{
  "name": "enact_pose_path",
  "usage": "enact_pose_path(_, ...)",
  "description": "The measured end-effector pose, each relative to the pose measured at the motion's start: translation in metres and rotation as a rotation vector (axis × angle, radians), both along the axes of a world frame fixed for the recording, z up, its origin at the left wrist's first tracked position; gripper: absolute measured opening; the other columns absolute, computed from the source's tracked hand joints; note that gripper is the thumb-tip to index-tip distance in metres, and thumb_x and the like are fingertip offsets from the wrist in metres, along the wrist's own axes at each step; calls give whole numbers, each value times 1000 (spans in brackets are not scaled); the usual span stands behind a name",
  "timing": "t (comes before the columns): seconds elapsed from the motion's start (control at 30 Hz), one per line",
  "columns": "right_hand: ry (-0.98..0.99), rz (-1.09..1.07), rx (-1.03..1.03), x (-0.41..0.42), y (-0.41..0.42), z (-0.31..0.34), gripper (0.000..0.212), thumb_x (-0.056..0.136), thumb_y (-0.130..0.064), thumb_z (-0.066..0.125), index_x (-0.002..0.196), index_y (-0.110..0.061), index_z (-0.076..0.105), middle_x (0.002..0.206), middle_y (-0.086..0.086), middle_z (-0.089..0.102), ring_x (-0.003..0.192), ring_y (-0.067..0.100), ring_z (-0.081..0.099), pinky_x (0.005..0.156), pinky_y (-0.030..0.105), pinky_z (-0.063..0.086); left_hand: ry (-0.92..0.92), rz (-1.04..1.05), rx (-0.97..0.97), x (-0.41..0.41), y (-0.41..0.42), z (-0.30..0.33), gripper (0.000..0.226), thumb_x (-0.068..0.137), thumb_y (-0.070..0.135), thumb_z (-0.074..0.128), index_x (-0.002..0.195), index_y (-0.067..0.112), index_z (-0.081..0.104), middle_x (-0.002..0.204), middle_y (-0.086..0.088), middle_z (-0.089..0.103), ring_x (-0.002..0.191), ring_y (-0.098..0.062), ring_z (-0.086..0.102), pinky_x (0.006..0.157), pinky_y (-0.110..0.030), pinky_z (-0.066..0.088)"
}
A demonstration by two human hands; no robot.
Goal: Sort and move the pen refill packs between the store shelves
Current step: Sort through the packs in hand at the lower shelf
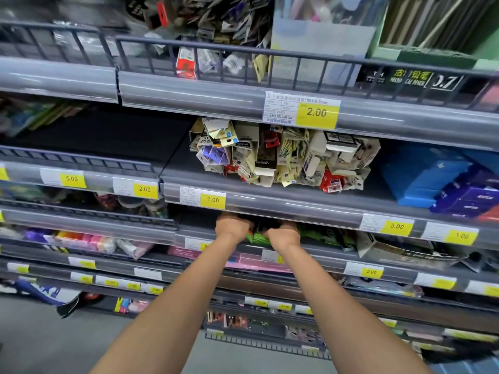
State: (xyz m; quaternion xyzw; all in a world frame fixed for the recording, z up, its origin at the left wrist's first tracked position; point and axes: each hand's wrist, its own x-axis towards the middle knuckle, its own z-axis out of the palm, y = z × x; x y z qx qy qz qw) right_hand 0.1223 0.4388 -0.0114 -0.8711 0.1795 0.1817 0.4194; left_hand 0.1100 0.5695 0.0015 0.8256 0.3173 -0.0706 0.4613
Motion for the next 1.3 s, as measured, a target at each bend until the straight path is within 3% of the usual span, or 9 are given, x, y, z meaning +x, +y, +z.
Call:
enact_pose_path(0.13, 59, -135, 279, 5, 1, -3, 30, 92, -15, 73, 117, 0, 66, 116, 7, 65, 114, 23, 61, 96, 28, 46, -160, 183, -314, -9, 6, -7, 35, 79, 10, 88, 110, 3, 73, 102, -5, 76, 83, -17, 66, 66, -16, 49)
enact_pose_path(0.33, -11, -365, 702, -17, 0, -5, 52, 73, 5, 81, 119, 12, 58, 118, 25, 68, 114, 40, 65, 105, 51, 51, -211, 265, -513, -30, 11, -8, 64, 84, 10, 84, 132, -8, 47, 130, -20, 63, 115, -34, 62, 97, -45, 51)
enact_pose_path(0.4, -48, -351, 713, -27, -3, -9, 47, 76, 3, 80, 118, 5, 60, 125, 17, 65, 116, 33, 62, 108, 47, 47, -218, 257, -586, -41, 10, -12, 78, 85, 13, 85, 146, 3, 37, 135, -17, 60, 116, -33, 63, 88, -45, 53)
enact_pose_path(0.5, -126, -286, 609, -46, -8, -19, 52, 84, 0, 75, 134, -6, 60, 126, -1, 58, 114, 16, 52, 102, 31, 38, -222, 250, -617, -50, 9, -20, 57, 86, 14, 85, 127, 13, 46, 131, -15, 63, 112, -32, 66, 76, -40, 55)
enact_pose_path(0.7, -145, -252, 526, -75, -5, -33, 41, 93, -11, 71, 134, -16, 63, 130, 0, 65, 110, 14, 58, 98, 29, 45, -193, 241, -660, -70, 2, -37, 54, 86, 13, 83, 131, 10, 54, 128, -14, 68, 117, -36, 67, 98, -54, 54)
enact_pose_path(0.83, -35, -319, 711, -87, -8, -33, 24, 97, -5, 66, 113, -23, 66, 116, -2, 67, 98, 13, 68, 67, 26, 57, -180, 191, -781, -81, 2, -44, 29, 88, 8, 80, 111, 11, 63, 93, -9, 80, 86, -29, 75, 101, -55, 55)
enact_pose_path(0.93, -40, -287, 701, -91, -14, -32, 50, 94, -4, 69, 141, -10, 54, 134, 8, 63, 113, 25, 67, 81, 34, 60, -166, 140, -854, -87, 5, -42, 22, 90, 6, 78, 103, 11, 62, 86, -9, 79, 84, -28, 73, 101, -52, 55)
enact_pose_path(1.2, -122, -232, 520, -106, -18, -34, 49, 96, -10, 69, 143, -9, 54, 134, 8, 65, 122, 24, 61, 110, 48, 48, -119, 103, -993, -96, 1, -34, 60, 98, 11, 70, 149, -1, 41, 131, -22, 64, 112, -37, 69, 103, -59, 54)
enact_pose_path(1.3, -156, -339, 527, -108, -20, -35, 49, 96, -9, 68, 143, -8, 53, 129, 7, 65, 119, 23, 60, 111, 39, 44, -110, 90, -1033, -103, 3, -34, 53, 100, 12, 68, 144, -7, 46, 134, -30, 65, 118, -45, 69, 96, -60, 58)
